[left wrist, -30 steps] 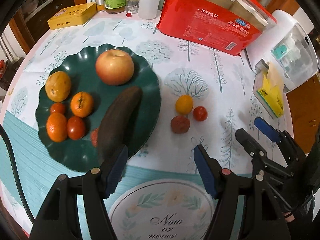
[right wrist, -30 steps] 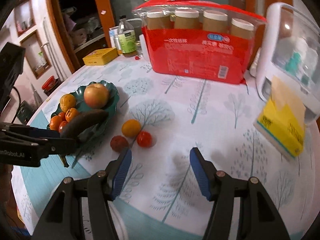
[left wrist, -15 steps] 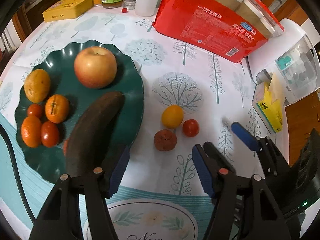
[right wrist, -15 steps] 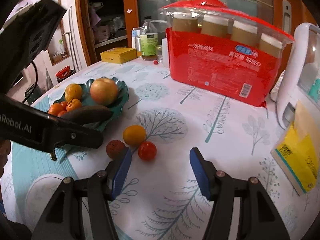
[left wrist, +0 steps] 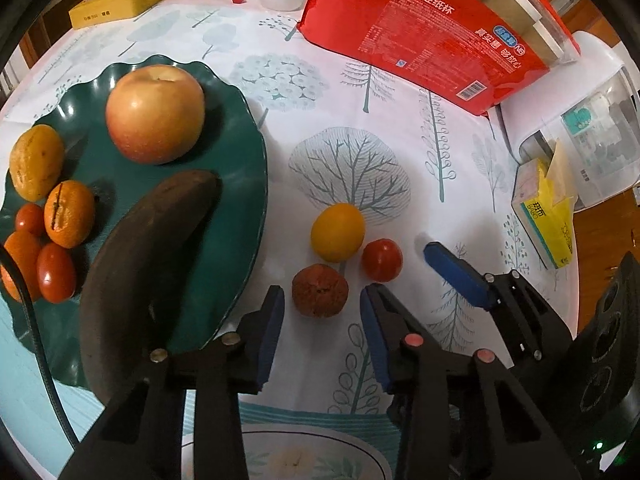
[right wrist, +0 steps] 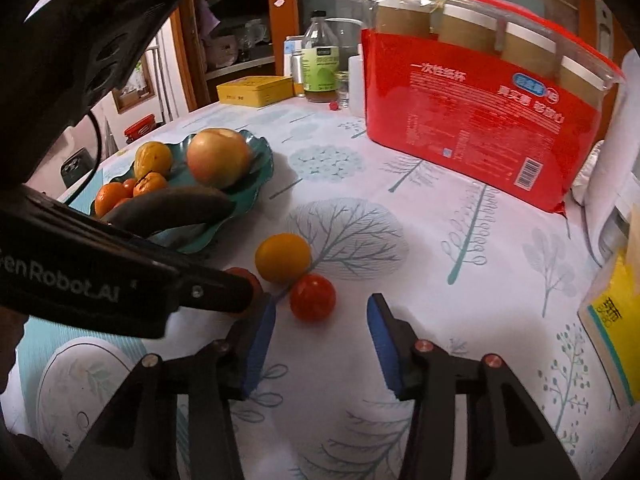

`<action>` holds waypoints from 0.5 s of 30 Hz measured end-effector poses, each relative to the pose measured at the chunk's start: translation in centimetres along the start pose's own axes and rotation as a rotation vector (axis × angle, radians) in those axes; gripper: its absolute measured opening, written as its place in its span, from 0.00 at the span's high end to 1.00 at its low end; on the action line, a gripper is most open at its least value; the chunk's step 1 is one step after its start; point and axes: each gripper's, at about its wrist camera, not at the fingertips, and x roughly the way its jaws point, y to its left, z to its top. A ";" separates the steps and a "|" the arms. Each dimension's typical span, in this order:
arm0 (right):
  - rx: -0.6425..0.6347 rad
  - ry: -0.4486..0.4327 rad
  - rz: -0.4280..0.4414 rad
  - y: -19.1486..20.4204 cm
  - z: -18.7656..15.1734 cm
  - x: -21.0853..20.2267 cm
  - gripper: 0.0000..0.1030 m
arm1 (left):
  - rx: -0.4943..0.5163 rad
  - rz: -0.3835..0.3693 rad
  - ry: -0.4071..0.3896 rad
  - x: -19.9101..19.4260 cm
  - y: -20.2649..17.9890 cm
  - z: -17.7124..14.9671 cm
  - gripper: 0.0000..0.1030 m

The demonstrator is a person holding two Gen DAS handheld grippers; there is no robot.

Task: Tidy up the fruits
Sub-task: 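Move left tool toward the brown lychee while right tool moves toward a red tomato, then grasp the brown lychee with left tool while right tool grasps the red tomato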

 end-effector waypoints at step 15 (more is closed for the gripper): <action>0.001 0.033 0.000 0.3 0.1 0.9 0.75 | -0.011 -0.019 0.000 0.9 0.2 0.2 0.72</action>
